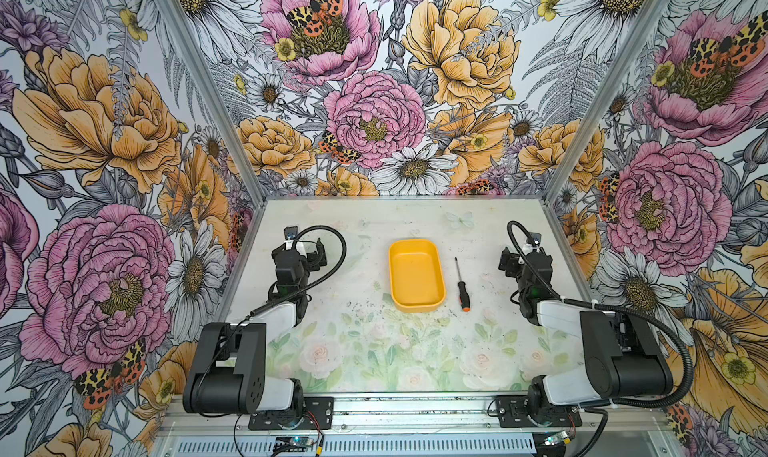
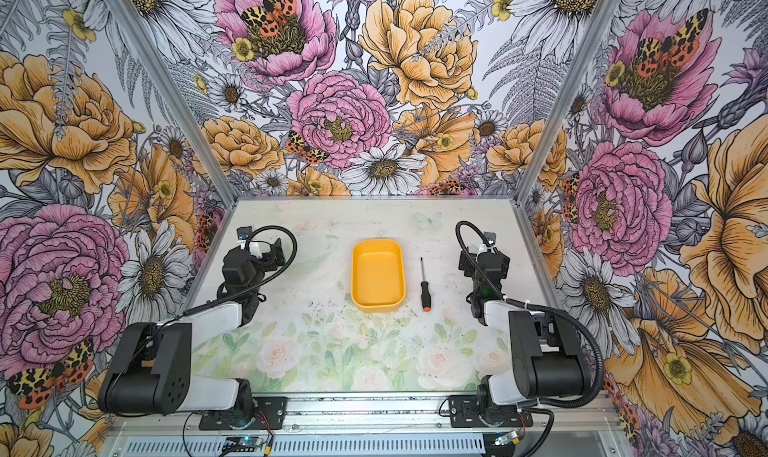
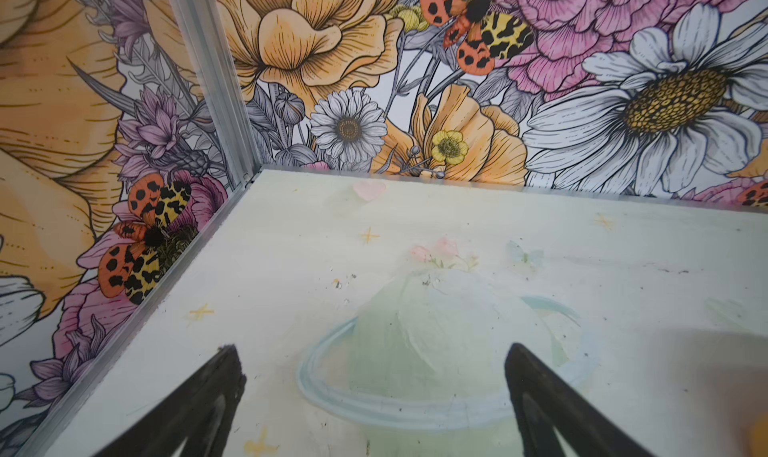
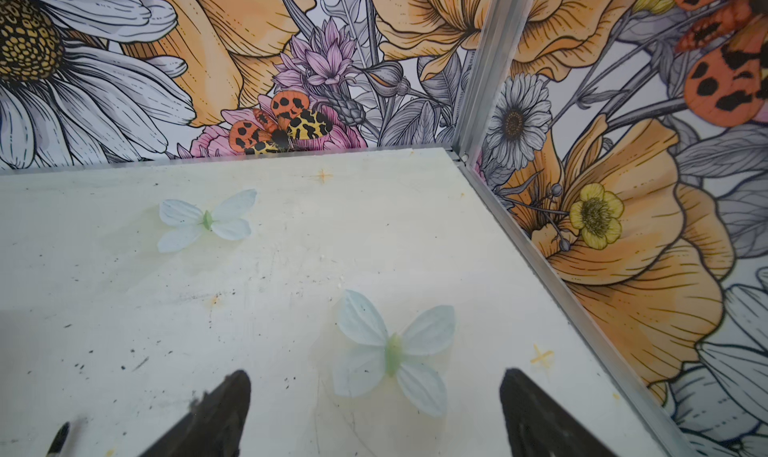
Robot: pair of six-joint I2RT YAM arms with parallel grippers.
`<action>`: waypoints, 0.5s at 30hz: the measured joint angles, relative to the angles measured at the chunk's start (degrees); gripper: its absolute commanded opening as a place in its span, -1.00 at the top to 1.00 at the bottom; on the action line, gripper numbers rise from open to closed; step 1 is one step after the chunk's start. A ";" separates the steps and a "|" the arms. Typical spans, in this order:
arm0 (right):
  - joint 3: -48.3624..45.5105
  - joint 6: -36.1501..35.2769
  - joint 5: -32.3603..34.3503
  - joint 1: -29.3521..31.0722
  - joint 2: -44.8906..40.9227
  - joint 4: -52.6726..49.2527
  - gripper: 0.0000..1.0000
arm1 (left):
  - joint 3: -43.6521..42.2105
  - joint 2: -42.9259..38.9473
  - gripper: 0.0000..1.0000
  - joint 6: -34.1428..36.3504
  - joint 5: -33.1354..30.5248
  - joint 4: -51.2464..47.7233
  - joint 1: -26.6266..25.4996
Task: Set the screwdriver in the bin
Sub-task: 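Reach the right gripper down to the screwdriver handle while the left arm moves forward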
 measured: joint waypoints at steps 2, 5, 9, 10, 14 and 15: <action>2.23 0.20 -0.96 0.13 -2.56 -3.72 -0.94 | 3.76 -1.95 -0.98 -1.03 1.55 -5.40 -0.57; 5.09 1.99 -4.31 0.13 -6.23 -10.51 -0.99 | 8.20 -2.91 -0.98 -3.30 3.89 -12.26 -2.64; 10.95 6.43 -11.34 0.61 -7.34 -22.77 -0.99 | 11.47 -1.81 -0.98 -7.63 6.49 -19.08 -7.37; 12.46 7.72 -13.18 1.07 -7.08 -25.88 -0.99 | 12.02 -1.14 -0.98 -8.79 7.06 -20.37 -8.61; 15.28 11.74 -17.88 4.33 -4.98 -35.06 -0.99 | 13.90 2.84 -0.98 -12.15 8.61 -24.57 -12.83; 15.30 12.68 -18.58 5.44 -4.33 -36.81 -0.99 | 14.53 4.07 -0.98 -12.92 8.90 -25.64 -13.77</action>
